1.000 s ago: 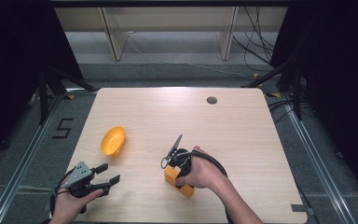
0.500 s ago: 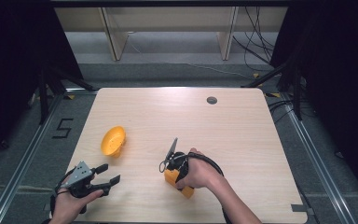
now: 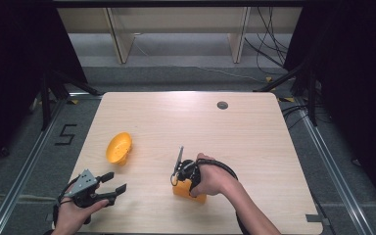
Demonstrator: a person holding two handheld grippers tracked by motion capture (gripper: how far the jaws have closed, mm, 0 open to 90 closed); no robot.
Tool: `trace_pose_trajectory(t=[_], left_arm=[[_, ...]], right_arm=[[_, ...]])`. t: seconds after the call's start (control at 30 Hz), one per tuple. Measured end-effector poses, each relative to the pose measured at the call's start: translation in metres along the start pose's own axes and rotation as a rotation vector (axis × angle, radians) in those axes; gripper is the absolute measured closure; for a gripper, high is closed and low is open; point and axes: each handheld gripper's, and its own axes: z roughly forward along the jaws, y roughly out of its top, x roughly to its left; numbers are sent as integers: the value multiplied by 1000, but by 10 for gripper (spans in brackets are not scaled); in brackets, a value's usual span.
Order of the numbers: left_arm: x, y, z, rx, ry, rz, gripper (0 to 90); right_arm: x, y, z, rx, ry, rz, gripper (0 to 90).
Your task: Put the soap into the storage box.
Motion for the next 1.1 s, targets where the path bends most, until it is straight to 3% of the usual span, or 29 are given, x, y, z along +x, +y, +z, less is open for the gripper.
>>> trace_pose_trajectory(t=[0.1,0.13,0.17,0.2,0.33,0.37,0.4,0.47,0.53,0.57,0.6,0.63,0.67,0.73,0.77,0.83,0.87,0.9,0.97,1.03,1.07,1.1], left_arm=[[-2,0,1,5,-13,-3,302],[-5,0,1,-10,-20,-12,305],[-6,2,2,-15,-49,16,306],[-11,3,3,-9,-72,18,308],[-27,9,11,-4,-172,95,292],[-30,12,13,-6,-196,140,282],[-34,15,15,-11,-216,159,267],[-40,21,19,-13,-254,197,258],[-44,25,22,-13,-275,218,247],[-49,27,25,-17,-301,212,247],[-50,30,28,-17,-321,244,248],[-50,30,28,-17,-321,244,250],[-52,32,29,-16,-317,248,251],[-58,37,37,-22,-344,260,259],[-59,38,39,-22,-353,257,263],[-61,41,43,-24,-354,293,272],[-61,41,43,-24,-354,293,275],[-62,42,45,-22,-358,304,276],[-64,46,50,-19,-367,328,278],[-66,48,53,-13,-369,342,279],[-66,48,53,-13,-369,342,280],[-69,49,56,-9,-376,319,282]], right_arm=[[-1,-2,-1,-3,0,-28,618],[-4,-2,-2,-13,5,-78,619],[-4,-3,-4,-9,6,-80,619],[-5,-4,-9,-3,-6,-187,619],[-5,-4,-19,12,26,-290,620],[-5,-5,-21,8,34,-301,619],[-4,-5,-25,18,39,-283,620],[-4,-5,-25,-6,42,-326,619],[1,-4,-28,11,40,-314,619],[1,-3,-28,6,42,-337,619],[3,-3,-29,5,34,-321,619],[2,-2,-28,-14,35,-342,619],[4,-2,-30,-6,39,-332,619],[4,-1,-31,-20,39,-345,619],[5,0,-32,-8,41,-328,619],[4,1,-32,-23,38,-364,619],[4,1,-32,-23,38,-364,619],[8,2,-34,-10,48,-330,619],[5,3,-33,-28,42,-381,620],[6,3,-34,-23,43,-364,619],[7,4,-34,-14,47,-347,619],[7,4,-34,-24,41,-358,619]])
